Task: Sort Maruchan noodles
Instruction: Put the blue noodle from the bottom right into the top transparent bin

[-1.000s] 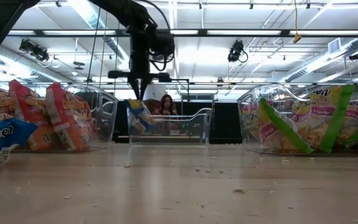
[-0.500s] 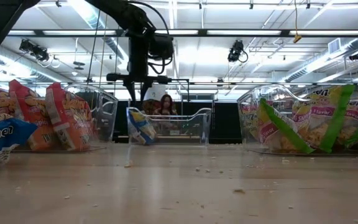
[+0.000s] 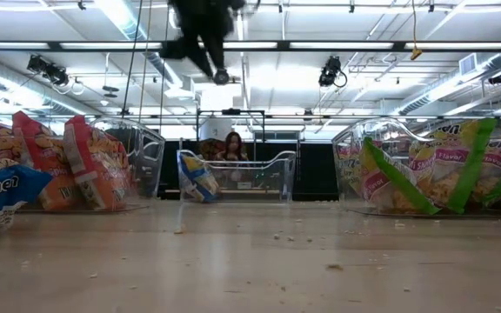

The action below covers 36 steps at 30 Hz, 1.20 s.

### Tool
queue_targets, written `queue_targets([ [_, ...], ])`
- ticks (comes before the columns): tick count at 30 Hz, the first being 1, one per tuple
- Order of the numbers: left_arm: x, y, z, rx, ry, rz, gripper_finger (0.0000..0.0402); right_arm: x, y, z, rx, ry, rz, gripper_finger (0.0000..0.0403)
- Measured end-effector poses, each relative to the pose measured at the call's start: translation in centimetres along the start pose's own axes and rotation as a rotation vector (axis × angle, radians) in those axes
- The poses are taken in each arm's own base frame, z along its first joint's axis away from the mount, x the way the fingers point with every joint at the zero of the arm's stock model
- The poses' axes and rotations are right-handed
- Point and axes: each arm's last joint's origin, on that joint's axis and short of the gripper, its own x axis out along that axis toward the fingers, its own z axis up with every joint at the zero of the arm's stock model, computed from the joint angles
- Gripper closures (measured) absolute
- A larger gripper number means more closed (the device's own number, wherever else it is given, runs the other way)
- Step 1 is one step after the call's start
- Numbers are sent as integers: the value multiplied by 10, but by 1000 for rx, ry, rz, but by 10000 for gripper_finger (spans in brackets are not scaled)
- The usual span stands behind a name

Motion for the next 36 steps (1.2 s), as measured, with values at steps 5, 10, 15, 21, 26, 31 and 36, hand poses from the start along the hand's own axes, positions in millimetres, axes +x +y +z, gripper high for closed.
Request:
queue_targets([
  [5,-34,-56,-73,193,166,-187,279,-2,-1,0,-110,-9,5,189],
  [10,-44,-96,-145,160,294,-217,268,1,0,2,-150,-26,-42,192],
  [15,-39,-112,-227,150,505,-182,229,13,13,3,-139,6,-3,192],
  [21,-6,-97,-314,196,658,-125,181,35,36,-1,-94,94,16,192],
  [26,15,-59,-346,156,514,-94,152,52,54,-7,-45,142,-10,192],
  [31,32,-12,-357,67,377,-124,141,64,62,-10,70,196,-13,192],
  [36,58,21,-367,-22,348,-238,141,72,67,-12,168,249,1,193],
])
